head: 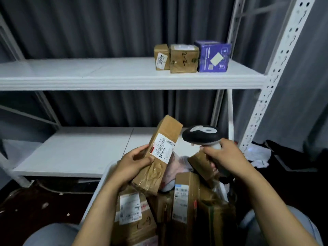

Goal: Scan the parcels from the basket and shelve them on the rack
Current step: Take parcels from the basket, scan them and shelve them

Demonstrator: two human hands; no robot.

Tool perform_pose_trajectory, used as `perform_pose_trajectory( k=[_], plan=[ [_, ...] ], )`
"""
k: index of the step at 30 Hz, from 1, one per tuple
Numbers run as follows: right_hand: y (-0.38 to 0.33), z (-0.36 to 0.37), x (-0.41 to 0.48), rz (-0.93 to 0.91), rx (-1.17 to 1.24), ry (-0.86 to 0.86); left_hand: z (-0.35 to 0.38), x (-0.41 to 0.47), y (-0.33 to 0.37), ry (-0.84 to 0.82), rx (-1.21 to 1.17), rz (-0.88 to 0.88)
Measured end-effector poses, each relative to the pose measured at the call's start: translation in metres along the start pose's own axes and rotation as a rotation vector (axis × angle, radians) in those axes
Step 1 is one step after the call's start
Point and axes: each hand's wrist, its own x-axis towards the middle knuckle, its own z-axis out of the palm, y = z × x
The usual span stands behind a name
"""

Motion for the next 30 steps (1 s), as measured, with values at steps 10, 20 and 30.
perform_pose_trajectory(
  k=[10, 20, 30],
  plan=[
    [-0.106, 0.001, 0.054, -0.129, 0.22, -0.013, -0.039, 0.027, 0.128, 0.237, -0.227, 0.126],
    [-0.165, -0.015, 0.115, -0.152, 0.2, 0.024, -0.064, 0.107, 0.239, 0.528, 0.387, 0.151],
    [-0.173, -0.029, 0.158, -0.157, 0.156, 0.097, -0.037, 0.171, 0.272, 0.532, 0.89, 0.061]
  ],
)
